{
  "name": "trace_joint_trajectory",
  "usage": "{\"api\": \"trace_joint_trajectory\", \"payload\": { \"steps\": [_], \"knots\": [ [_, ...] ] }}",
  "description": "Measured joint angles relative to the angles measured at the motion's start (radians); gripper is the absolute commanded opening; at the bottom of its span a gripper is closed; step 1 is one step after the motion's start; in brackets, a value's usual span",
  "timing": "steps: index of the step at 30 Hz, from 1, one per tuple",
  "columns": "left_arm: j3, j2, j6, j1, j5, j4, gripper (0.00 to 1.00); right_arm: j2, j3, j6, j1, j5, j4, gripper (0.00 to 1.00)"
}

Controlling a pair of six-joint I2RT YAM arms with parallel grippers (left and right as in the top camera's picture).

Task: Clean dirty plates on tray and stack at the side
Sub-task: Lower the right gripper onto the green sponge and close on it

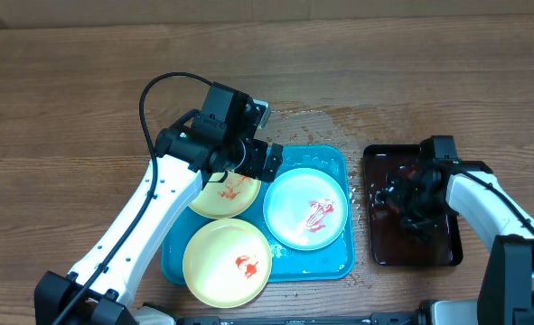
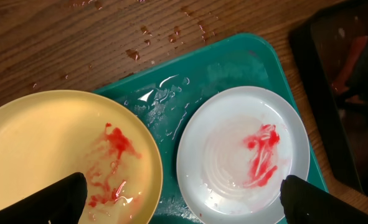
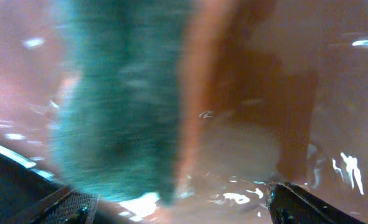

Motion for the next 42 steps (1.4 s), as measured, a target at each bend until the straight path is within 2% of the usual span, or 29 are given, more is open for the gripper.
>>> {"api": "trace_joint_trajectory", "payload": {
  "steps": [4,11,13,15,20,26,35,39,42],
  "knots": [
    [0.000,0.000,0.000,0.000,0.000,0.002,1.00,0.017,0.046,0.002,0.000,0.069,-0.063,0.83],
    [0.000,0.000,0.000,0.000,0.000,0.005,1.00,0.019,0.251,-0.072,0.017,0.080,-0.119,0.84],
    [0.000,0.000,0.000,0.000,0.000,0.008,1.00,0.019,0.274,-0.068,0.035,0.072,-0.139,0.79],
    [0.000,0.000,0.000,0.000,0.000,0.008,1.00,0.019,0.277,-0.011,0.047,0.072,-0.173,0.69],
    [0.000,0.000,0.000,0.000,0.000,0.007,1.00,0.019,0.267,0.178,0.048,0.080,-0.171,0.57],
    [0.000,0.000,0.000,0.000,0.000,0.006,1.00,0.019,0.251,0.359,0.049,0.119,-0.111,0.58],
    [0.000,0.000,0.000,0.000,0.000,0.002,1.00,0.019,0.235,0.470,0.047,0.195,-0.096,0.61],
    [0.000,0.000,0.000,0.000,0.000,0.002,1.00,0.019,0.190,0.492,0.047,0.215,-0.054,0.54],
    [0.000,0.000,0.000,0.000,0.000,0.000,1.00,0.020,0.154,0.492,0.047,0.225,-0.018,0.41]
  ]
}}
